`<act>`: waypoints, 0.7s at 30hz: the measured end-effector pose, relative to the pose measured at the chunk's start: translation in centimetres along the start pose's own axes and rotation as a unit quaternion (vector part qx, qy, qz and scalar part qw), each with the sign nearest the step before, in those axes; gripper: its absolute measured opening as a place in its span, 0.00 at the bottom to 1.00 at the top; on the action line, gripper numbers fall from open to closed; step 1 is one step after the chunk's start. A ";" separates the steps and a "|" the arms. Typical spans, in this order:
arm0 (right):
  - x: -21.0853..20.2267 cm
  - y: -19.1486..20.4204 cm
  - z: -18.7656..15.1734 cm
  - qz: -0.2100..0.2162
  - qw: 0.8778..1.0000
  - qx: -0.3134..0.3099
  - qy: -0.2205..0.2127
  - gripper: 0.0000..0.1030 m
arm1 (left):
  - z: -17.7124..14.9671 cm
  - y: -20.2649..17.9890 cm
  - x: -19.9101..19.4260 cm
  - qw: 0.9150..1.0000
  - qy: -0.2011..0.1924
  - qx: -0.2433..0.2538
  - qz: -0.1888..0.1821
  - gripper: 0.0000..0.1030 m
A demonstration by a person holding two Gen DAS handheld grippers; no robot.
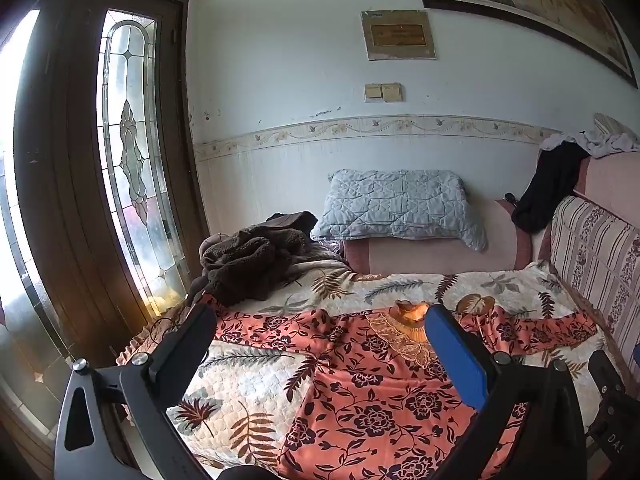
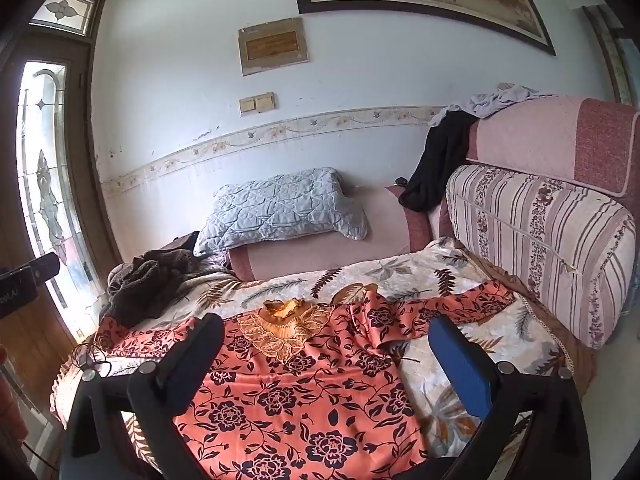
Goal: Fold small clothes
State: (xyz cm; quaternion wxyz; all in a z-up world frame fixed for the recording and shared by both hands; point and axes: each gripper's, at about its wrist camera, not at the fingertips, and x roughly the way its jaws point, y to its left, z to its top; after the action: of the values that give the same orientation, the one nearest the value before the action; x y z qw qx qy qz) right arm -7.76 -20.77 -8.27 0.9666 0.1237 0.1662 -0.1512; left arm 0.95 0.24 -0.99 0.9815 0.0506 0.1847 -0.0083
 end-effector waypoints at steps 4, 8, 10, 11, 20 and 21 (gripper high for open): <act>-0.1 0.2 0.2 -0.001 1.000 -0.001 0.000 1.00 | -0.2 -0.3 0.0 1.000 -0.005 0.002 0.002 1.00; 0.0 0.1 0.2 -0.002 1.000 0.000 0.003 1.00 | -0.3 -0.3 -0.1 1.000 -0.008 0.003 0.004 1.00; 0.2 0.0 0.2 -0.002 1.000 0.001 0.006 1.00 | -0.3 -0.2 -0.1 1.000 -0.007 0.002 0.004 1.00; 0.2 0.0 0.2 -0.003 1.000 0.002 0.006 1.00 | -0.3 -0.2 -0.1 1.000 -0.007 0.002 0.003 1.00; 0.6 -0.1 0.0 -0.007 1.000 0.005 0.012 1.00 | -0.3 -0.5 0.2 1.000 -0.003 0.006 0.005 1.00; 0.6 -0.1 0.0 -0.008 1.000 0.005 0.012 1.00 | -0.3 -0.6 0.3 1.000 -0.004 0.007 0.005 1.00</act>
State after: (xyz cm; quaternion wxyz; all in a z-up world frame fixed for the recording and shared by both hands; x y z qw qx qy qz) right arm -7.25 -20.99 -8.48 0.9626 0.1291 0.1783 -0.1578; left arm 1.04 -0.33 -1.44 0.9818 0.0585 0.1806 -0.0050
